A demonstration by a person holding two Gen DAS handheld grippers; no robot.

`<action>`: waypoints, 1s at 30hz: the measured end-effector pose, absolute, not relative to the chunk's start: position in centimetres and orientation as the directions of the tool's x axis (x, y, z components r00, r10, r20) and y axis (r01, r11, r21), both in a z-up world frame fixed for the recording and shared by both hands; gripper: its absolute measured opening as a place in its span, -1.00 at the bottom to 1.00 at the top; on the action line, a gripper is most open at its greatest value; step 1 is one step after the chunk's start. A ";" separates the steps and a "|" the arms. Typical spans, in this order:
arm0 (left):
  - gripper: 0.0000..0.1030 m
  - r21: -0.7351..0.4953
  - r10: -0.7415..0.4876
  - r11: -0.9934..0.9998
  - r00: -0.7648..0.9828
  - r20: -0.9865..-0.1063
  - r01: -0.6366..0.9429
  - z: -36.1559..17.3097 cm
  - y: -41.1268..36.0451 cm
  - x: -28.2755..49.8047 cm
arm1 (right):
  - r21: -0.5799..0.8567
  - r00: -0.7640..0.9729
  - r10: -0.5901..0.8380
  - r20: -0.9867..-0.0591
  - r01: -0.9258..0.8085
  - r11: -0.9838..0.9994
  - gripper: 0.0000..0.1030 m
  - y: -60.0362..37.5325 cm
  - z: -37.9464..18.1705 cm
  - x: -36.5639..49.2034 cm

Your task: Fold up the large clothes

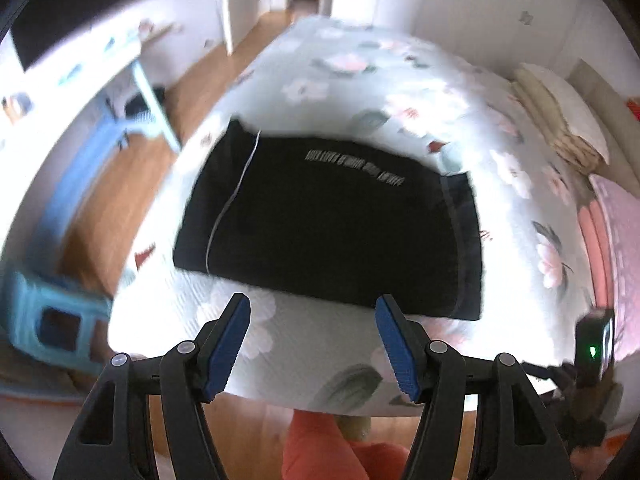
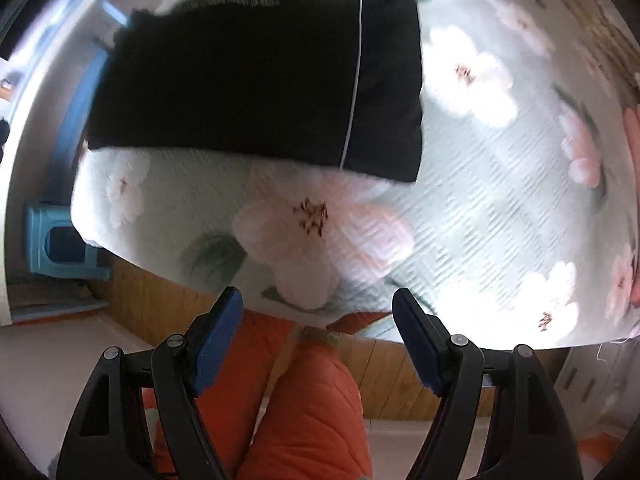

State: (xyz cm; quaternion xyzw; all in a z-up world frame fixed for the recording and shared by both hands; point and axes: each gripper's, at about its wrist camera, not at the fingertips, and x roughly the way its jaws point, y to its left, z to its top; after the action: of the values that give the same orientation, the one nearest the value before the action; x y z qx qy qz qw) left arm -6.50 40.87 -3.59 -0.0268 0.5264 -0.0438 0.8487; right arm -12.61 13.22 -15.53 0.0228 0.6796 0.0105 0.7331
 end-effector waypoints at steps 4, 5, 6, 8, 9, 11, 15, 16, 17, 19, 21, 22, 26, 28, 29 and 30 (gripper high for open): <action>0.30 -0.077 -0.120 0.992 0.521 -0.845 0.105 2.4 38.7 -8.0 | 0.000 0.187 0.002 -0.982 -0.011 1.000 0.54 13.9 -9.6 -11.8; 0.30 -0.053 -0.108 0.992 0.552 -0.827 0.115 4.5 38.3 -8.5 | -0.005 0.216 -0.003 -0.976 -0.009 1.000 0.55 13.9 -8.1 -11.3; 0.30 -0.022 -0.091 0.992 0.583 -0.807 0.124 6.4 37.8 -9.0 | -0.002 0.244 -0.001 -0.970 -0.003 1.000 0.56 14.1 -6.3 -11.0; 0.36 0.032 -0.057 0.991 0.633 -0.772 0.128 9.4 37.2 -9.9 | 0.018 0.294 0.015 -0.956 0.005 1.000 0.59 14.4 -2.1 -10.4; 0.47 0.064 -0.034 0.990 0.657 -0.753 0.124 11.0 37.0 -10.2 | 0.024 0.316 0.020 -0.949 0.007 1.000 0.60 14.4 -0.3 -10.5; 0.53 0.094 -0.004 0.990 0.695 -0.719 0.103 14.1 36.5 -11.0 | 0.046 0.386 0.035 -0.922 0.018 0.999 0.62 14.6 3.8 -10.5; 0.54 0.036 -0.018 0.997 0.706 -0.708 0.061 18.0 36.5 -11.9 | 0.040 0.528 0.024 -0.849 0.020 0.999 0.73 15.3 11.1 -11.6; 0.54 0.009 -0.027 0.999 0.698 -0.716 0.048 18.6 36.6 -12.2 | 0.022 0.563 0.008 -0.827 0.018 1.000 0.78 15.5 12.5 -12.1; 0.54 -0.014 -0.038 0.999 0.693 -0.720 0.041 18.9 36.8 -12.5 | 0.006 0.585 -0.008 -0.811 0.021 1.000 0.85 15.7 13.8 -12.4; 0.54 -0.038 -0.050 0.999 0.682 -0.729 0.032 19.1 37.0 -13.0 | -0.031 0.629 -0.045 -0.776 0.033 0.999 0.90 16.2 15.7 -13.4; 0.54 -0.031 -0.036 0.999 0.673 -0.739 0.019 18.7 37.2 -13.3 | -0.042 0.639 -0.055 -0.767 0.035 0.998 0.92 16.9 16.6 -13.6; 0.54 -0.026 -0.032 0.999 0.666 -0.745 0.019 18.3 37.3 -13.1 | -0.047 0.637 -0.061 -0.768 0.039 0.998 0.92 17.2 16.7 -13.5; 0.54 -0.008 -0.031 0.999 0.622 -0.782 0.040 16.3 37.6 -11.5 | -0.035 0.582 -0.054 -0.811 0.044 0.998 0.92 17.9 15.3 -12.1; 0.54 -0.002 -0.034 0.999 0.600 -0.799 0.053 15.4 38.0 -10.2 | -0.017 0.559 -0.046 -0.828 0.056 0.998 0.92 18.3 14.3 -11.1; 0.54 0.004 -0.028 0.999 0.588 -0.809 0.053 15.0 38.3 -9.6 | -0.009 0.547 -0.042 -0.836 0.064 0.998 0.92 18.6 13.9 -10.5; 0.54 0.007 -0.025 0.999 0.577 -0.816 0.053 14.6 38.6 -9.2 | -0.002 0.536 -0.039 -0.843 0.068 0.998 0.92 18.8 13.3 -9.9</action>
State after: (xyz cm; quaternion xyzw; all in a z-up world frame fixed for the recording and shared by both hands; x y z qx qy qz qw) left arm -9.24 38.57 14.63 0.0151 0.4594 -0.0220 0.8878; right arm -9.85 18.81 13.28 0.0154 0.4808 -0.0305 0.8761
